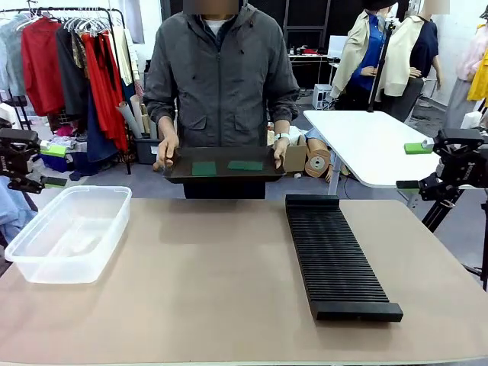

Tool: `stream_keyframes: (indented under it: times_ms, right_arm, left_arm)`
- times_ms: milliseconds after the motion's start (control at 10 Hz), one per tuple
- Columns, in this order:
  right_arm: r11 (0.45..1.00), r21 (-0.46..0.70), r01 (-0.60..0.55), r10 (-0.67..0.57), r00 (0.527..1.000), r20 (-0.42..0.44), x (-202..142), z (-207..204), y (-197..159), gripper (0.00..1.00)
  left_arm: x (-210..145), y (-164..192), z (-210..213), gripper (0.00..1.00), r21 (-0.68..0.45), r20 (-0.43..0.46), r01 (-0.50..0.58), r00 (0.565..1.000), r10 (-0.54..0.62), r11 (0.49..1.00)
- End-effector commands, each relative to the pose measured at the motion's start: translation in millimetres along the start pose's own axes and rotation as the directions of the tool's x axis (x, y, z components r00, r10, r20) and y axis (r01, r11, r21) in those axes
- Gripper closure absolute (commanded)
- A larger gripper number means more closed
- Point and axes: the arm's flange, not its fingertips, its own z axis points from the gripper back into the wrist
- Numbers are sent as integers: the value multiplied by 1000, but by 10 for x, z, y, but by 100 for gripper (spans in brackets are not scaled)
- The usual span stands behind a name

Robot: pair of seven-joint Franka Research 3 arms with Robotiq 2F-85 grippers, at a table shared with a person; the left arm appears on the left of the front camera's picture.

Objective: Sort PCBs into racks and boxes based on the side picked up.
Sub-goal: Pick up the Blank PCB handed by the Human.

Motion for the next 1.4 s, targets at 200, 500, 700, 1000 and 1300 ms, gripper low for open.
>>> stream_keyframes:
  times_ms: [200,500,700,1000,1300]
  right_arm:
    - [1000,-1,17,-17,1000,4,7,-8,35,0]
    - [1000,-1,17,-17,1000,4,7,-8,35,0]
    - [1000,-1,17,-17,1000,4,7,-8,35,0]
    - [1000,-1,17,-17,1000,4,7,-8,35,0]
    - [1000,-1,17,-17,1000,4,7,-8,35,0]
  left_arm:
    - [-1,-17,7,0,-6,-1,1,1000,-1,1000]
    - [-1,-17,7,0,-6,-1,1,1000,-1,1000]
    - [-1,-17,7,0,-6,-1,1,1000,-1,1000]
    - [-1,-17,7,0,-6,-1,1,1000,-1,1000]
    - [-1,-17,7,0,-6,-1,1,1000,-1,1000]
